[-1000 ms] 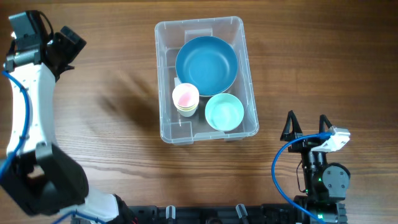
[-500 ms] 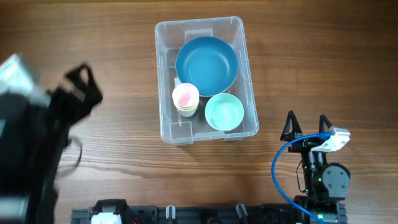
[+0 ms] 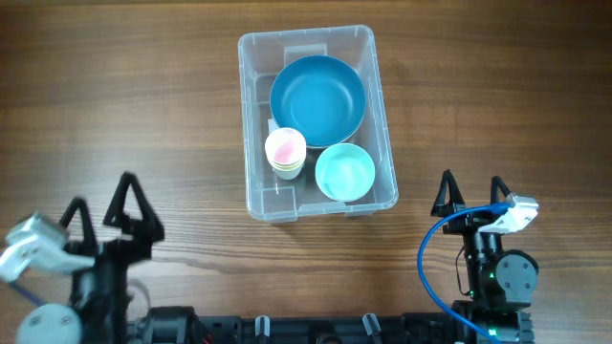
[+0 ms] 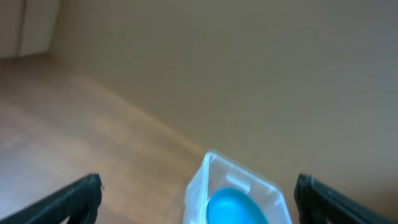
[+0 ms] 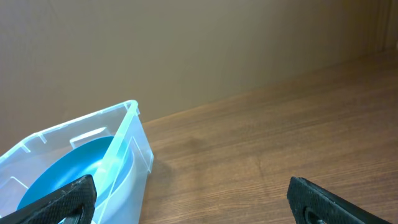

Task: Pack container

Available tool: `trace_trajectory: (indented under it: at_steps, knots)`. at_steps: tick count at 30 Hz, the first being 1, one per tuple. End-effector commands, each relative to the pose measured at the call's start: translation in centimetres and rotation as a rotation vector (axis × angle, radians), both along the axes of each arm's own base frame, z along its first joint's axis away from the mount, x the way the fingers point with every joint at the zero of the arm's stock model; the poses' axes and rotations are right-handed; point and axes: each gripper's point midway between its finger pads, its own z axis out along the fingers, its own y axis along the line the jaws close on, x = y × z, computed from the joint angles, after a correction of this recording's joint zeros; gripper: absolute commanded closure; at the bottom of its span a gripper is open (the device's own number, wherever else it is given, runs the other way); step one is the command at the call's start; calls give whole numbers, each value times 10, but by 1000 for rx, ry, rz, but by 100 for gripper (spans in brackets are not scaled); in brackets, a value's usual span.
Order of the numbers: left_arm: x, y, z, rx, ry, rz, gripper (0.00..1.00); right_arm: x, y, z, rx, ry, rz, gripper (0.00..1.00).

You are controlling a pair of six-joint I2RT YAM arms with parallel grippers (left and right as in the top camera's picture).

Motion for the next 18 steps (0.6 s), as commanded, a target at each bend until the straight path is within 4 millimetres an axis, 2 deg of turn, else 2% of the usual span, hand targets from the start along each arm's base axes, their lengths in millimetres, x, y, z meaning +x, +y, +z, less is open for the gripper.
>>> trace_trajectory:
  at_steps: [1,5,9,12,18]
  knots:
    - [38,-11,-56,7,-63,-65,0,0,4,0,8,0,21,0]
    - [66,-21,-95,12,-189,-118,0,0,4,0,8,0,21,0]
    - [69,-29,-120,19,-283,-162,0,0,4,0,8,0,21,0]
    - [67,-33,-132,17,-284,-178,0,0,4,0,8,0,21,0]
    - [61,-36,-139,15,-264,-192,0,0,4,0,8,0,21,0]
